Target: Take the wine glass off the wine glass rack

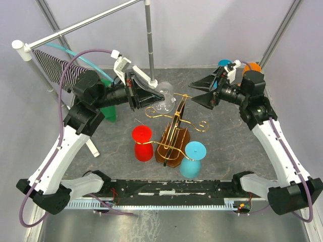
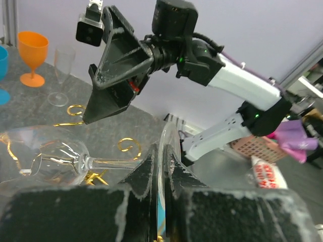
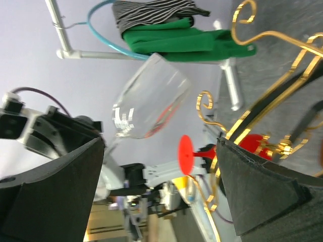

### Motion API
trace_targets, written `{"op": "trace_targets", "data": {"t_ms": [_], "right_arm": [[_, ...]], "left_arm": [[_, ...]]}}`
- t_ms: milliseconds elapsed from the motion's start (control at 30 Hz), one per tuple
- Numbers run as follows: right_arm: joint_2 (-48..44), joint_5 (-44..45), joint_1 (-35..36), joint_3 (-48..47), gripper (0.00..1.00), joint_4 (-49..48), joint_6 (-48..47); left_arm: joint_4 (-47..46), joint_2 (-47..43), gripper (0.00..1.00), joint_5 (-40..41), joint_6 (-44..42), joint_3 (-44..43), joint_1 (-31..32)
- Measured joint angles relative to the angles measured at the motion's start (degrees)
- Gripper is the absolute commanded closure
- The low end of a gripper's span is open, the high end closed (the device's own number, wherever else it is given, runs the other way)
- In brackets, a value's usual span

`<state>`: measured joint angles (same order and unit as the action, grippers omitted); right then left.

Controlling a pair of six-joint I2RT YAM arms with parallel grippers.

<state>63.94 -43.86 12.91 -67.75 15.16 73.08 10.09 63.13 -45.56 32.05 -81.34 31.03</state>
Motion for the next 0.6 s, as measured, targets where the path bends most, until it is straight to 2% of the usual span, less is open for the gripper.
{"op": "trace_targets", "data": {"t_ms": [133,267,600], "right_arm": [[1.81,1.55,1.97,-0.81,0.00,-5.11,10.73],[1.77,4.35,2.62,-0.81,0.00,-8.81,18.47],[3.39,9.44,6.88,-0.81,0.00,-10.73,26.62]], "left_arm": [[1.75,2.80,0.97,-1.03,-9.33,-0.83,-0.02],[2.93,5.35,0.97,-0.98,-14.84,-1.84,-0.02],[0.50,7.58,0.97,-3.28,-17.03,-2.40,-0.02]]}}
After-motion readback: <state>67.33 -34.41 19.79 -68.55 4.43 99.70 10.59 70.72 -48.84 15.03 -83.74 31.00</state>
